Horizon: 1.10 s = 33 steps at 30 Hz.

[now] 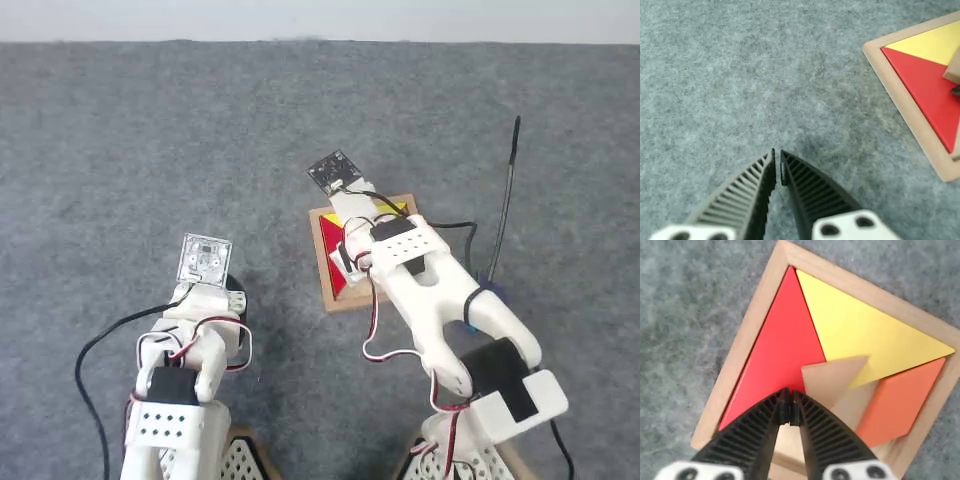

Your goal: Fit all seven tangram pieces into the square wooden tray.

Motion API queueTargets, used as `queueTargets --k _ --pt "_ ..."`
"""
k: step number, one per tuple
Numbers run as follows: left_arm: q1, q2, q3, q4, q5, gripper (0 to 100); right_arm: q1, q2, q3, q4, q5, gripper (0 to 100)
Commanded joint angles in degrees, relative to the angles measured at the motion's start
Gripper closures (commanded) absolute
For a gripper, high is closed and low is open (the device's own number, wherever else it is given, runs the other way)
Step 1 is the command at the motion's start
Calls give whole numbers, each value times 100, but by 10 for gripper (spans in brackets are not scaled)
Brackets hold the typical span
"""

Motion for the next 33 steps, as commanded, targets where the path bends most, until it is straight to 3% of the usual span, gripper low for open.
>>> queueTargets --k 1,7,15,33 --pt "-26 -70 -48 44 44 985 -171 -558 -255 -84 -53 953" --pt "-26 -70 -48 44 44 985 -374 -813 -659 -189 -237 950" --pt "-26 -70 -48 44 44 985 -303 620 -1653 145 -281 950" --pt "-26 -70 -48 44 44 985 567 760 -1116 75 -264 954"
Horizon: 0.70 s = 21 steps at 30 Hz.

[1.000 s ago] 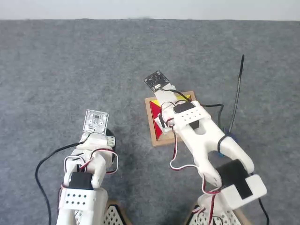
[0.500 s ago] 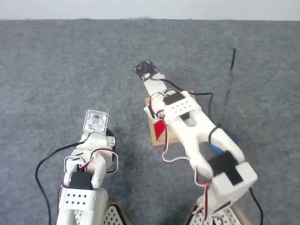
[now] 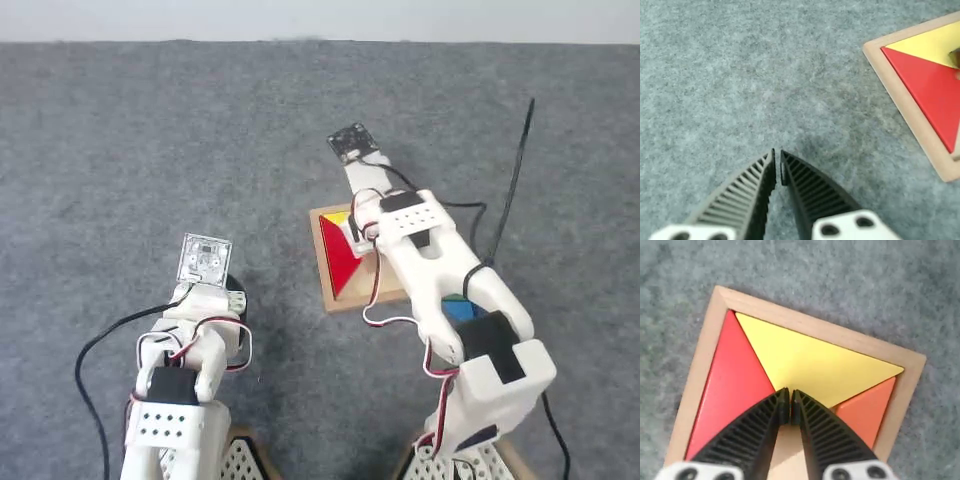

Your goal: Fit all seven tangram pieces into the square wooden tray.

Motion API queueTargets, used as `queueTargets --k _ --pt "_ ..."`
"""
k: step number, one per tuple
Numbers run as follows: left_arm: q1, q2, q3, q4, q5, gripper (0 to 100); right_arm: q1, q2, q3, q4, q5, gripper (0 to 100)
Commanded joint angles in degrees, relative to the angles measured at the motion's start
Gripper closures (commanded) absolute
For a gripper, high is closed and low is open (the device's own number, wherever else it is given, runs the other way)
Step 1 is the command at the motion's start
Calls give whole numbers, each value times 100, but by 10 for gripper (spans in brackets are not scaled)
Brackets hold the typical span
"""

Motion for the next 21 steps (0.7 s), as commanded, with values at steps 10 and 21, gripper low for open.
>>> queueTargets --k 10,21 --pt "-26 -70 -48 44 44 985 -163 -1226 360 48 -53 954" --pt "-26 -70 -48 44 44 985 -664 -2686 2391 -13 246 954"
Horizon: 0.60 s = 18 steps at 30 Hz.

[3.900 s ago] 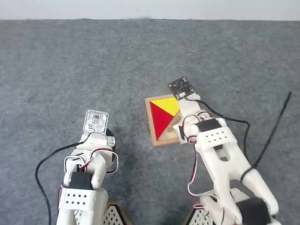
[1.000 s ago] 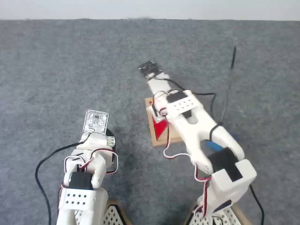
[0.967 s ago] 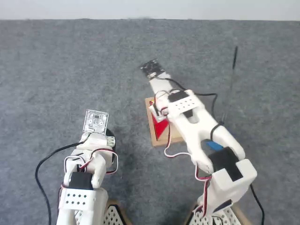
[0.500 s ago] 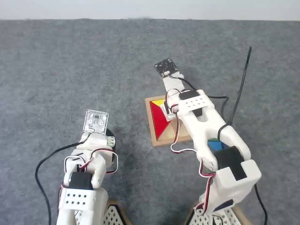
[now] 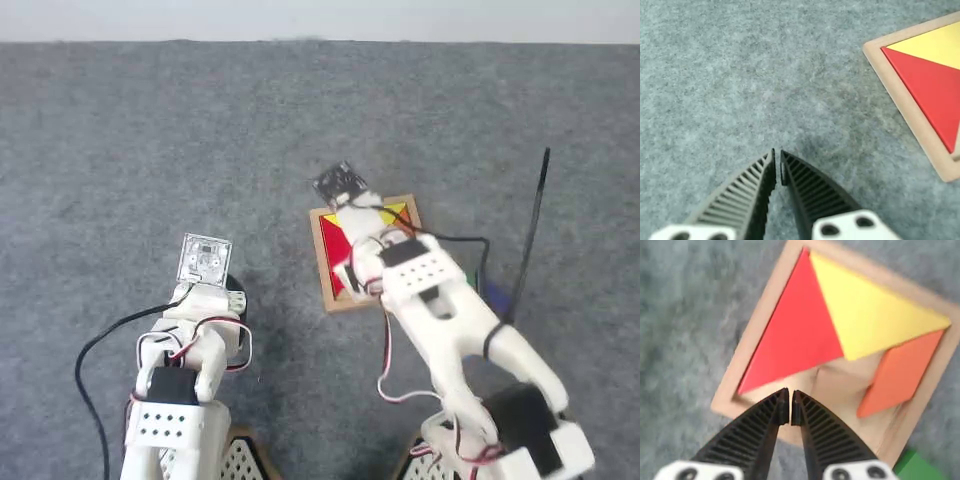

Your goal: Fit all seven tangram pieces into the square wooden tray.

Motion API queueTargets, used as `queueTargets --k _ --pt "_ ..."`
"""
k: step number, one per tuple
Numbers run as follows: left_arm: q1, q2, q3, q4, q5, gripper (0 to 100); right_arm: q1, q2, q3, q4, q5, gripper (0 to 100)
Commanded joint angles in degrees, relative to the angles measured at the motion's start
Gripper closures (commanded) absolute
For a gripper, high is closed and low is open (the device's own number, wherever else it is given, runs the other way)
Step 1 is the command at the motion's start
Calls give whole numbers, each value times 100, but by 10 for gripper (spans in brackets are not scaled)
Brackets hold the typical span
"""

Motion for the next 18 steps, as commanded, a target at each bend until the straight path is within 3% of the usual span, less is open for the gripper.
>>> queueTargets --k 1,18 --pt "-26 -70 -48 44 44 985 -40 -347 97 -13 123 954" --pt "-26 -70 -48 44 44 985 154 470 -141 -242 255 951"
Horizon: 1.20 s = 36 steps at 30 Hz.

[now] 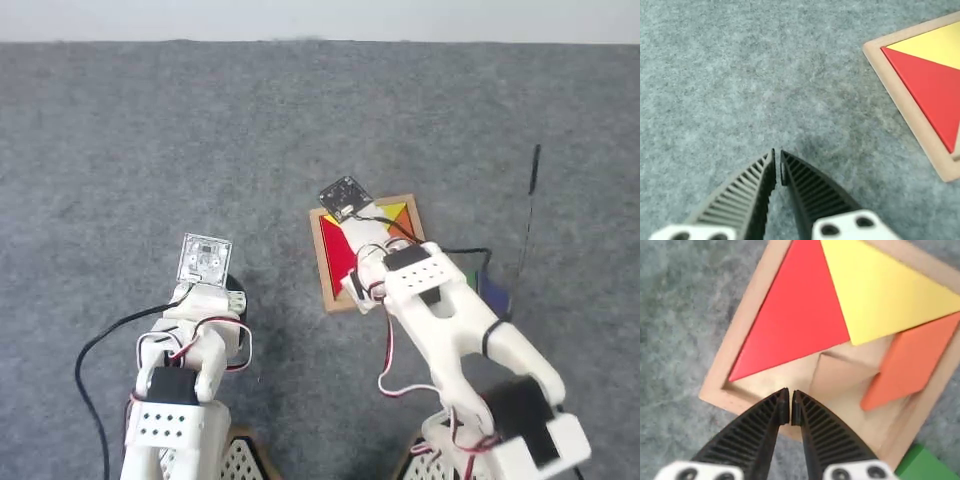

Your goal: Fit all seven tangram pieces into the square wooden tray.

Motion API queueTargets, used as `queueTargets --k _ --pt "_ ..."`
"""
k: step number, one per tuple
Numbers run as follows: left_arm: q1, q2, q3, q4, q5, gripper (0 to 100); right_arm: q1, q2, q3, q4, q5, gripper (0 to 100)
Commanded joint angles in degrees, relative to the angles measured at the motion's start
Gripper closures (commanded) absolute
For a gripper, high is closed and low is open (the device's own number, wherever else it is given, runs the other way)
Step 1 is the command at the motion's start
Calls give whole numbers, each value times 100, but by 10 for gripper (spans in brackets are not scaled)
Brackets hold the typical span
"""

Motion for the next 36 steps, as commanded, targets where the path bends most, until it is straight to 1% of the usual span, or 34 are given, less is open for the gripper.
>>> queueTargets --k 1,5,11,14,20,26,29,32,34,36 --pt "-26 -70 -48 44 44 985 31 189 -334 -92 88 951" --pt "-26 -70 -48 44 44 985 92 479 -536 -66 105 952" --pt "-26 -70 -48 44 44 985 840 532 -800 -22 132 953" --pt "-26 -70 -48 44 44 985 1024 541 -985 22 211 953" --pt "-26 -70 -48 44 44 985 1024 558 -1266 -4 211 952" --pt "-26 -70 -48 44 44 985 1059 1112 -1793 57 185 954" --pt "-26 -70 -48 44 44 985 1059 699 -1855 321 158 954" --pt "-26 -70 -48 44 44 985 1103 -215 -1591 655 -26 955" --pt "-26 -70 -48 44 44 985 1270 -892 -1345 927 -70 953" --pt "-26 -70 -48 44 44 985 1560 -1437 -1187 1455 -53 950"
